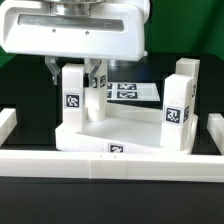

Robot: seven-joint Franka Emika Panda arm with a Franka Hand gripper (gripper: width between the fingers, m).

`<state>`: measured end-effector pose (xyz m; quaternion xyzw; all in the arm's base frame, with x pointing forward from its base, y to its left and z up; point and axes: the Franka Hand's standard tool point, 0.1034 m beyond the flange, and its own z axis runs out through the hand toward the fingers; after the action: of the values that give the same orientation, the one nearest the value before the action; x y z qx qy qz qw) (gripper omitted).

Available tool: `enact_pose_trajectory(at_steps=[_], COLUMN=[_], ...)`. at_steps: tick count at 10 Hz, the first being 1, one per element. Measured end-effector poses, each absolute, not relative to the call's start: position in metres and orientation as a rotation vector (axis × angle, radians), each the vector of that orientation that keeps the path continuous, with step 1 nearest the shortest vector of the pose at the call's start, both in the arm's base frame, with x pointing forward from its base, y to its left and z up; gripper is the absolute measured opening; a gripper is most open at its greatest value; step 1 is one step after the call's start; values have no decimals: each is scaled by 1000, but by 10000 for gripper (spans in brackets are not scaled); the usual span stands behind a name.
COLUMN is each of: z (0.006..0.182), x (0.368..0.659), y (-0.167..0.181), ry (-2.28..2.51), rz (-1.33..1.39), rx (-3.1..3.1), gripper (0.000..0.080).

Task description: Assemble desk

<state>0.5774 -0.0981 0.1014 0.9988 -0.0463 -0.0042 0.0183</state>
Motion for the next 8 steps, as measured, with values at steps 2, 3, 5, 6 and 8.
enact_pose_trajectory(at_steps=[2, 3, 5, 6, 8], z=[101, 101, 101, 101, 101], x=[577, 578, 577, 577, 578], y=[-98, -98, -98, -99, -99], ry=[-310, -421, -696, -830, -1139], rz=[-9, -7, 0, 3, 8], rx=[3091, 3077, 3039, 3011, 2932], gripper=[289, 289, 290, 290, 290])
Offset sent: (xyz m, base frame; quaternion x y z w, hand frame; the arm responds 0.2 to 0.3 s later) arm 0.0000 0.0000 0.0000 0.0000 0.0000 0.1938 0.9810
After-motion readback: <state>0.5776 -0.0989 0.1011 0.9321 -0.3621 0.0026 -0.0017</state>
